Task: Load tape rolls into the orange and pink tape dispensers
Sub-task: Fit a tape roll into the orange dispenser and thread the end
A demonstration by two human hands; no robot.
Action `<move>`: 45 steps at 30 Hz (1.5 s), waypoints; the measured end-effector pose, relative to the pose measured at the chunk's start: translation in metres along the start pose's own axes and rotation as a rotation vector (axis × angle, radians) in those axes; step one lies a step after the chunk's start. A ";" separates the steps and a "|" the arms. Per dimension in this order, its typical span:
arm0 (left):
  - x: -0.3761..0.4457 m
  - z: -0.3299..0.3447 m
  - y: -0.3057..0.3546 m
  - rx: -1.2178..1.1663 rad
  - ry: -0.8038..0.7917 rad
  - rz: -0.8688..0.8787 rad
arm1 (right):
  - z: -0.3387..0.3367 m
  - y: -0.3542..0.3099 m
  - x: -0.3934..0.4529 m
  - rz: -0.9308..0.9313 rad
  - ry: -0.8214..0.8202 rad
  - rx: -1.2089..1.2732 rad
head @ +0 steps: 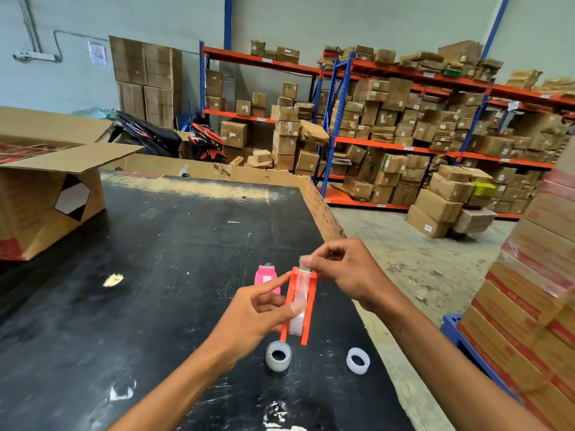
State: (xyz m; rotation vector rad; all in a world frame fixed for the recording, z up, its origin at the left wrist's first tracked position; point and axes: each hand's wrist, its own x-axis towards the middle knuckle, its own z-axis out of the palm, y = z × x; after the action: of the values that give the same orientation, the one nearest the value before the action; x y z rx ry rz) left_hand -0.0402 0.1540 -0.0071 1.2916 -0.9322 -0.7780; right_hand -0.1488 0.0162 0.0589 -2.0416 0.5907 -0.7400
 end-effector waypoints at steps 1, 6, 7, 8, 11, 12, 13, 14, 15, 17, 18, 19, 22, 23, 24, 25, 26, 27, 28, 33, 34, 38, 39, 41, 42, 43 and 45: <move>-0.002 -0.001 -0.001 0.002 -0.002 0.003 | -0.001 0.000 0.000 0.027 -0.023 0.019; -0.006 -0.002 -0.008 -0.031 0.009 -0.010 | 0.005 0.008 0.000 0.173 -0.055 0.110; -0.006 -0.001 -0.010 -0.033 0.009 -0.020 | 0.007 0.012 -0.001 0.200 -0.045 0.108; -0.006 0.001 -0.012 -0.038 0.008 -0.035 | 0.007 0.015 -0.001 0.229 -0.038 0.106; -0.001 0.009 -0.020 -0.015 0.045 -0.118 | 0.009 0.031 -0.001 0.318 -0.014 0.148; 0.003 0.010 -0.023 -0.016 0.083 -0.159 | 0.009 0.038 -0.001 0.334 0.011 0.163; 0.007 0.012 -0.025 -0.025 0.123 -0.195 | 0.010 0.045 -0.003 0.348 0.043 0.181; 0.013 0.012 -0.027 -0.029 0.159 -0.218 | 0.012 0.051 -0.005 0.363 0.068 0.205; 0.020 0.013 -0.028 -0.016 0.188 -0.225 | 0.012 0.057 -0.007 0.377 0.072 0.236; 0.038 0.017 -0.031 0.057 0.226 -0.198 | 0.015 0.067 -0.009 0.395 0.027 0.284; 0.048 0.020 -0.034 0.108 0.234 -0.176 | 0.017 0.073 -0.009 0.395 0.004 0.279; 0.058 0.025 -0.036 0.162 0.234 -0.158 | 0.018 0.079 -0.007 0.390 -0.004 0.259; 0.084 0.043 -0.047 0.279 0.204 -0.140 | 0.017 0.097 0.003 0.380 0.032 0.202; 0.091 0.049 -0.051 0.312 0.188 -0.139 | 0.017 0.103 0.007 0.385 0.049 0.197; 0.096 0.054 -0.055 0.345 0.173 -0.138 | 0.016 0.110 0.010 0.393 0.059 0.207; 0.100 0.059 -0.058 0.377 0.160 -0.139 | 0.017 0.115 0.013 0.403 0.065 0.220; 0.103 0.063 -0.060 0.409 0.148 -0.143 | 0.018 0.121 0.015 0.417 0.071 0.229; 0.106 0.067 -0.062 0.437 0.140 -0.151 | 0.019 0.129 0.019 0.432 0.076 0.235; 0.109 0.070 -0.065 0.458 0.130 -0.160 | 0.020 0.136 0.022 0.447 0.079 0.235; 0.123 0.074 -0.066 0.521 0.168 -0.185 | 0.023 0.160 0.039 0.431 0.048 0.216; 0.125 0.074 -0.064 0.522 0.173 -0.187 | 0.022 0.162 0.041 0.421 0.053 0.206; 0.126 0.072 -0.063 0.523 0.204 -0.211 | 0.023 0.172 0.047 0.390 0.018 0.184; 0.125 0.072 -0.066 0.521 0.204 -0.219 | 0.024 0.174 0.047 0.389 0.001 0.179; 0.122 0.074 -0.068 0.519 0.181 -0.238 | 0.022 0.177 0.044 0.399 -0.018 0.173; 0.119 0.076 -0.070 0.514 0.160 -0.245 | 0.019 0.177 0.043 0.404 -0.019 0.174; 0.117 0.077 -0.070 0.504 0.139 -0.244 | 0.016 0.178 0.042 0.406 -0.016 0.174; 0.113 0.077 -0.069 0.476 0.109 -0.257 | 0.011 0.178 0.041 0.410 -0.018 0.170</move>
State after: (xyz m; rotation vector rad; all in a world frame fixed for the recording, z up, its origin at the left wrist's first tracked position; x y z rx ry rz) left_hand -0.0582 0.0105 -0.0582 1.8796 -0.9037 -0.6941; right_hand -0.1352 -0.0955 -0.0848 -1.6954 0.8722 -0.5072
